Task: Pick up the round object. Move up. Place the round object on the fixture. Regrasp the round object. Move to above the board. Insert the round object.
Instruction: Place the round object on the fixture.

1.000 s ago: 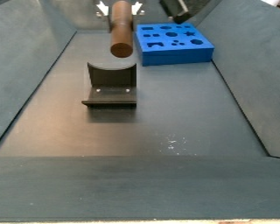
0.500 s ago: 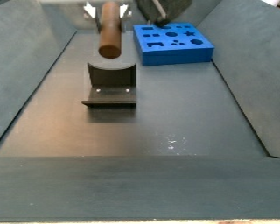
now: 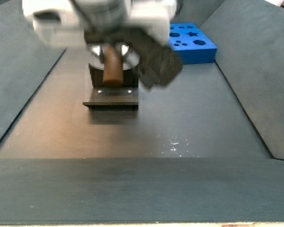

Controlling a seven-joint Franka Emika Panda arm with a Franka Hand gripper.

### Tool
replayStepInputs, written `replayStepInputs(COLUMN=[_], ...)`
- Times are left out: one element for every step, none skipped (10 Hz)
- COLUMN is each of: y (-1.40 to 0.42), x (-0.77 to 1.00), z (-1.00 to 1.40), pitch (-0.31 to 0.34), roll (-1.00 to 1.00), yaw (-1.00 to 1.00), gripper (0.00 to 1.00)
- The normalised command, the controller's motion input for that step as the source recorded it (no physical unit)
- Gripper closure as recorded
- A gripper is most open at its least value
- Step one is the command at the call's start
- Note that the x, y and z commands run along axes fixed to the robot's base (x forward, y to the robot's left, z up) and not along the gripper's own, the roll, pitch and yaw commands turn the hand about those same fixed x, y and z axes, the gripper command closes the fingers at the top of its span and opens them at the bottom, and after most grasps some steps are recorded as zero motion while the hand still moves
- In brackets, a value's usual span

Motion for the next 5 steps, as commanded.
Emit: replayStepInputs(y=[0.12, 0.13, 0.11, 0.09, 0.11], x=[0.19, 0.21, 0.17, 0.14, 0.12], z=[-1.0, -1.0, -0.78, -0.61, -0.47], pitch=[0.158, 0.175, 0.193, 0.181, 0.134], roll=[-1.0, -1.0, -1.0, -0.89, -0.65], yaw=[-0.15, -0.17, -0.21, -0.17, -0.16], gripper=[1.0, 1.0, 1.0, 1.0, 1.0])
